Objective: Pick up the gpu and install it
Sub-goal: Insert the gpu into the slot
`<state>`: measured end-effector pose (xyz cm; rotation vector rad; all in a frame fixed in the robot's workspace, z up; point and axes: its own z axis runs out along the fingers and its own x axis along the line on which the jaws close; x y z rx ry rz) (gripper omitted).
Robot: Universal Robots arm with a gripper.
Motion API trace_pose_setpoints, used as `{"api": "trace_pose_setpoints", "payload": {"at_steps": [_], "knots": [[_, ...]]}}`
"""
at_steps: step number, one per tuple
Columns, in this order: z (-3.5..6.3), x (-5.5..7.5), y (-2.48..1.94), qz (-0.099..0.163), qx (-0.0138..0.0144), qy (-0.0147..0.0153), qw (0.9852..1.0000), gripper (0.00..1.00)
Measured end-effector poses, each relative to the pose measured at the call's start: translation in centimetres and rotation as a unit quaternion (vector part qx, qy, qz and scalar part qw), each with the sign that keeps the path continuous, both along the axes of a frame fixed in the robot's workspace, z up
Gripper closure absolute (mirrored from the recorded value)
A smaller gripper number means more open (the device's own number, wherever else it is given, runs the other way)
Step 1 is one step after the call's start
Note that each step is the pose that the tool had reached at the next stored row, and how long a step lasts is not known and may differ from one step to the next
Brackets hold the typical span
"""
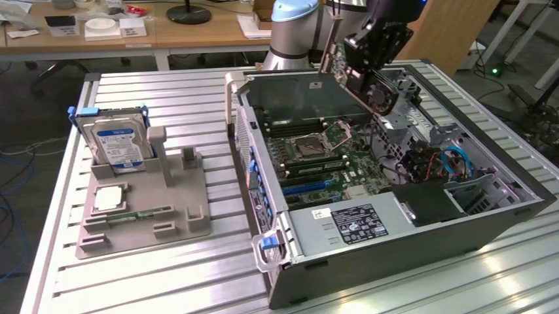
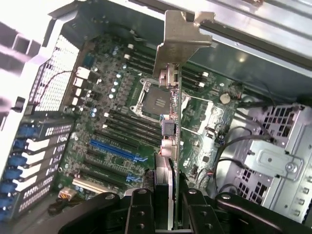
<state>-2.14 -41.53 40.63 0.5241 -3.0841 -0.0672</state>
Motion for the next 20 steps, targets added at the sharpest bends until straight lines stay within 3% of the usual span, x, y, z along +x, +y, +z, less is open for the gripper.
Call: {"api": "trace_pose_setpoints", "payload": {"at_steps": [5,11,15,20], "knots": [[0.00,0.00,0.00,0.038,0.0000,0.0000,0.9993,0.73],[0.00,0.00,0.00,0.087,0.0000,0.0000,0.9962,0.73],[0.00,0.00,0.00,0.121,0.0000,0.0000,0.9926,0.73],[0.00,0.00,0.00,0.166,-0.0002,0.0000,0.9862,0.73]]}}
